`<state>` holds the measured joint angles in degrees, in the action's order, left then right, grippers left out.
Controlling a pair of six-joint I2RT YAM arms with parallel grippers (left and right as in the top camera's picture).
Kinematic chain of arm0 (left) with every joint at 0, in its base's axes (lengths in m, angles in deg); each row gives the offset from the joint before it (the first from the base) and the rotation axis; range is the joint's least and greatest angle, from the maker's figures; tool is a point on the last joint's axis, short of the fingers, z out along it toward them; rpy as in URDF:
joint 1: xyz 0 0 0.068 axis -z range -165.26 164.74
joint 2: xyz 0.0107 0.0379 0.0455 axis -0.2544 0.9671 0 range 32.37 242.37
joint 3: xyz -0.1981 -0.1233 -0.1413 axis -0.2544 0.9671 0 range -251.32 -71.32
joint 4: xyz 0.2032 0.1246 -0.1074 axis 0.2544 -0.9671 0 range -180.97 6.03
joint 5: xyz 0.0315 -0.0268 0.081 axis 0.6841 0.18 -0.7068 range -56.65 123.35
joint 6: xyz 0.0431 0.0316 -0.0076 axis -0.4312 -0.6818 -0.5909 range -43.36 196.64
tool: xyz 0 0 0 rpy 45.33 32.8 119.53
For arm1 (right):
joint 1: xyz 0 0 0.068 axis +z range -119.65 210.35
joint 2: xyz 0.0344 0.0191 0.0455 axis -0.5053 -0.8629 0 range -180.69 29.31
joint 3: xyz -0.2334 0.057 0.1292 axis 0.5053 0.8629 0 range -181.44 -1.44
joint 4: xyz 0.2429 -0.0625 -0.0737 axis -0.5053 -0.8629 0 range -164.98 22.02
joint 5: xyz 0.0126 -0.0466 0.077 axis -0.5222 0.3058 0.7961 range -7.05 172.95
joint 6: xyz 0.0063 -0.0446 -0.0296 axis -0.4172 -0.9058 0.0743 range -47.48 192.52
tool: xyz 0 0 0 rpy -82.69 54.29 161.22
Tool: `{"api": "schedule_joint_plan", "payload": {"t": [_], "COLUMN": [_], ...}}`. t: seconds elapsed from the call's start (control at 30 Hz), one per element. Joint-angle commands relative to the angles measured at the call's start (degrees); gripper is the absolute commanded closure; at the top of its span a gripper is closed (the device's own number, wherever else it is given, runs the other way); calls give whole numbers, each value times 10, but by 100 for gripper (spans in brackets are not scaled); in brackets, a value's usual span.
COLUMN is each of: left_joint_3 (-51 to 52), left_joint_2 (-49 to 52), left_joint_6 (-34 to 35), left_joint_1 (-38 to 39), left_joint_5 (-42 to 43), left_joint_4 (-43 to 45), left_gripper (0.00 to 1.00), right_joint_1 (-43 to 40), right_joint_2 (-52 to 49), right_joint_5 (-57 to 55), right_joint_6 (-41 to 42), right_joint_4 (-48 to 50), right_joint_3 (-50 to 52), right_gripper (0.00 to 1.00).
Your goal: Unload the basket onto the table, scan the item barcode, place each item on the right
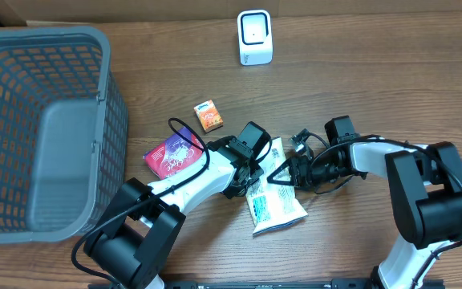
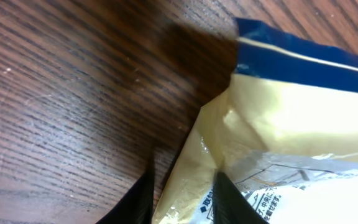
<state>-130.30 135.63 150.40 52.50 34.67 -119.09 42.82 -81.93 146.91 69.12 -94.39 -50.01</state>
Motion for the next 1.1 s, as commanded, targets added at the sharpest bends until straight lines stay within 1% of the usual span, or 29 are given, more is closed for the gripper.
{"api": "schedule_joint_plan", "payload": {"t": [0.0,0.03,0.07,0.1,0.13,0.23,0.4,0.5,0.6,0.63,0.67,0.7,0.73,0.8,0.87,1.0,1.03,1.07], "left_joint_3": [4,4,4,4,4,4,3,3,3,3,3,3,3,3,3,3,3,3], "left_joint_2": [20,20,20,20,20,20,19,19,19,19,19,19,19,19,19,19,19,19], "left_joint_6": [-5,-5,-5,-5,-5,-5,-5,-5,-5,-5,-5,-5,-5,-5,-5,-5,-5,-5], "left_joint_1": [1,1,1,1,1,1,1,1,1,1,1,1,1,1,1,1,1,1], "left_joint_5": [13,13,13,13,13,13,13,13,13,13,13,13,12,12,13,13,12,12], "left_joint_4": [-8,-8,-8,-8,-8,-8,-8,-8,-4,-3,-3,-3,-2,4,9,11,11,12], "left_gripper": [70,68,66,65,64,64,70,75,75,71,61,56,53,50,51,51,51,51], "right_joint_1": [17,18,18,18,18,17,16,15,10,9,9,9,9,10,10,10,10,10], "right_joint_2": [-19,-19,-19,-19,-19,-19,-17,-1,25,37,44,49,52,53,53,53,53,53], "right_joint_5": [-73,-73,-73,-73,-73,-73,-73,-75,-113,-154,-184,-217,-245,-273,-279,-279,-279,-279], "right_joint_6": [67,67,66,66,64,54,47,22,17,17,17,16,11,-25,-65,-101,-102,-101], "right_joint_4": [7,5,4,4,4,2,-2,-3,-8,-24,-38,-54,-69,-101,-132,-147,-149,-156], "right_joint_3": [26,27,29,30,31,32,31,27,9,-8,-21,-37,-54,-86,-109,-119,-118,-118], "right_gripper": [48,70,86,96,96,96,96,96,96,96,96,96,96,96,96,96,93,51]}}
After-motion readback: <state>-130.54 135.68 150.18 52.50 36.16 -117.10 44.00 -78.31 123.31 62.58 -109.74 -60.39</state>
